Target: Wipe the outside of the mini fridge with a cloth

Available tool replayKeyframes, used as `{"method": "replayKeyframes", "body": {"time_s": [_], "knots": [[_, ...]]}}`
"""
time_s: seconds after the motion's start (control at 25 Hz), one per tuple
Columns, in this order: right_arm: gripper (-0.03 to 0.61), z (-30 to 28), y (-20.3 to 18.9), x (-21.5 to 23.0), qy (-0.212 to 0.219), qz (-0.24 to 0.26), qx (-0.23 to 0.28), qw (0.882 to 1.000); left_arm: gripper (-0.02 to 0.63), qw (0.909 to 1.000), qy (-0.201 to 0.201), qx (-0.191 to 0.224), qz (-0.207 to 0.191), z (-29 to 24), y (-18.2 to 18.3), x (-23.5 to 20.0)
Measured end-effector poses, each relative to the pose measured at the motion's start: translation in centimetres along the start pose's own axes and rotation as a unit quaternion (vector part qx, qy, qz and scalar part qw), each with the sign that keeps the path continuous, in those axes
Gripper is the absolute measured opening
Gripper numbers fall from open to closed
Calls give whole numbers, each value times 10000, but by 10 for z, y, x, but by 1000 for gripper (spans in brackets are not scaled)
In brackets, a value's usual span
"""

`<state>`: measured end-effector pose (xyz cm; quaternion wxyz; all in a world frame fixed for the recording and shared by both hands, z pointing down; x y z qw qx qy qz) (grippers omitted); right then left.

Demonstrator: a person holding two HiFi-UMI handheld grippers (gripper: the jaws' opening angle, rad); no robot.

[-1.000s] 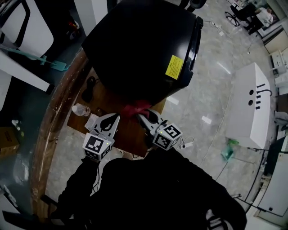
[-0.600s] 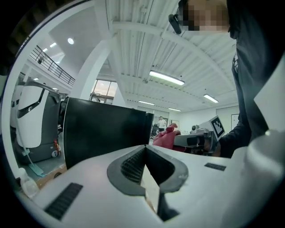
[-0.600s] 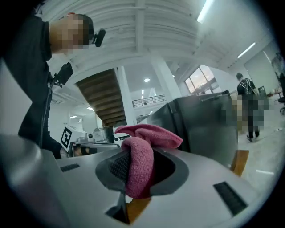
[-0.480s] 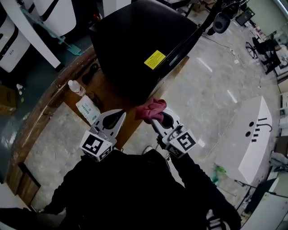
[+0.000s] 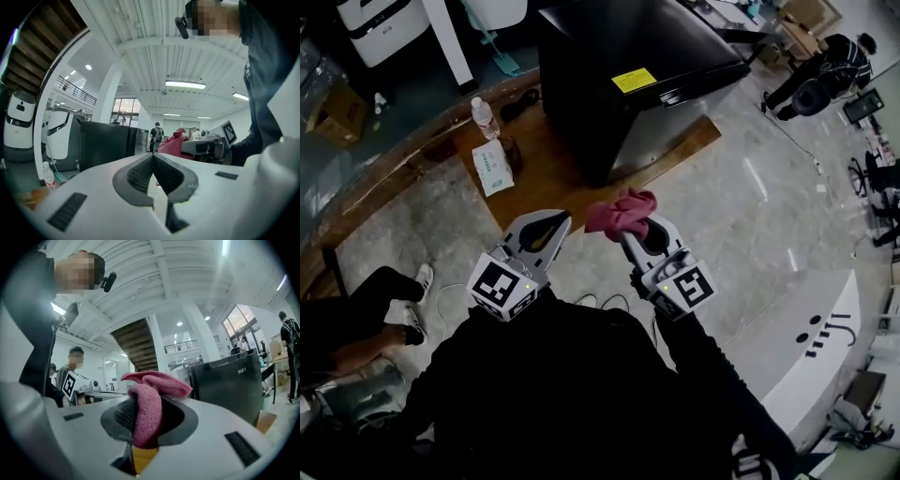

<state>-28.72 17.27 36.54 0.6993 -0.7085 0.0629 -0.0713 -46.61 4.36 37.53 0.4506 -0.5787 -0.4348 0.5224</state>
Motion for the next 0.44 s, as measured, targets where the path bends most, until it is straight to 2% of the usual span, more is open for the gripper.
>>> {"method": "replayKeyframes", "body": {"time_s": [0.24,0.44], "knots": [[83,7,5,-5,262,27,51,9996,6,9993,363,-53,61,18,-4,20],[83,8,13,-6,284,34,97,9995,6,9990,433,-90,89,22,-1,25]]}}
Point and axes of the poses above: the fingertips, and each gripper's own axes: z backward along the fingers, x to its right, y out of its top, the point moved 9 cm from there along z, backward along the fingers, and after that the axes turned 7 degrees about z, right-handed, at the moved point
